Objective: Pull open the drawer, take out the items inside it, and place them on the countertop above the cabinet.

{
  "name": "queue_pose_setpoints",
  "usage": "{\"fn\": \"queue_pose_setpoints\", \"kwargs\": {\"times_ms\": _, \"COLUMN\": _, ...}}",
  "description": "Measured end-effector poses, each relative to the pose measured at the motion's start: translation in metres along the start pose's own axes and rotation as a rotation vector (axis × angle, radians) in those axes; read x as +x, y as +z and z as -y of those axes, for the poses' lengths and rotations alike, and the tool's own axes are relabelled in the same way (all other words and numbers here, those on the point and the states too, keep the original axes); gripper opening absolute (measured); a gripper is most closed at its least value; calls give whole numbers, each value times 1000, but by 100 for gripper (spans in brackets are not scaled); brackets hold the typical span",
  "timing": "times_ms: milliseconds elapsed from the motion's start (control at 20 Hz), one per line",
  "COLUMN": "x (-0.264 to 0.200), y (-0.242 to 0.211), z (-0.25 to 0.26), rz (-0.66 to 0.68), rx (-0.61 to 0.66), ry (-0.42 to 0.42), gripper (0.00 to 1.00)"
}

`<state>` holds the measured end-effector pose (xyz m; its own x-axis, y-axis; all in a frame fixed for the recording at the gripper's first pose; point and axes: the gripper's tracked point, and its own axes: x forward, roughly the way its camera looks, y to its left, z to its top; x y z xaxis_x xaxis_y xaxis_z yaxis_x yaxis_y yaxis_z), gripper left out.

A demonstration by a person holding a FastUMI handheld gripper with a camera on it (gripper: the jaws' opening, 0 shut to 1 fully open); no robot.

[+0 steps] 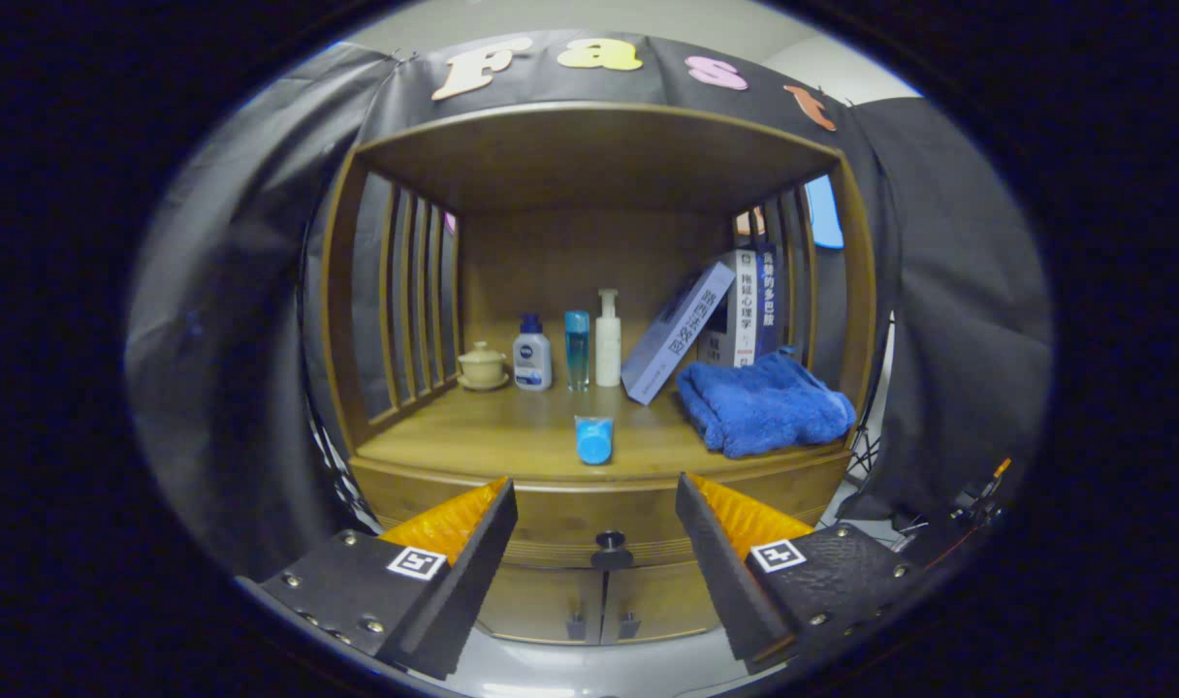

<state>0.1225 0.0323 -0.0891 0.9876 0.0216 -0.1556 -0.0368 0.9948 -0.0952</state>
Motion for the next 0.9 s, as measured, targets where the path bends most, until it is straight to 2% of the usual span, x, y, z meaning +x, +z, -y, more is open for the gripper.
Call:
{"fn": "queue_pose_setpoints", "kwargs": {"times_ms": 350, "x": -95, "y": 94, "z": -5, "rz": 142, "rx": -13, "ry": 25, "gripper": 98}}
{"fn": "queue_pose_setpoints", "kwargs": {"times_ms": 700, "x": -179, "y": 125, "z": 16, "rz": 209, "rx": 9, "ry": 5, "gripper": 98}}
{"fn": "queue_pose_setpoints", "kwargs": {"times_ms": 900, "x": -211, "y": 114, "z": 42, "rz": 223, "rx": 0, "ry": -23, "gripper": 98}}
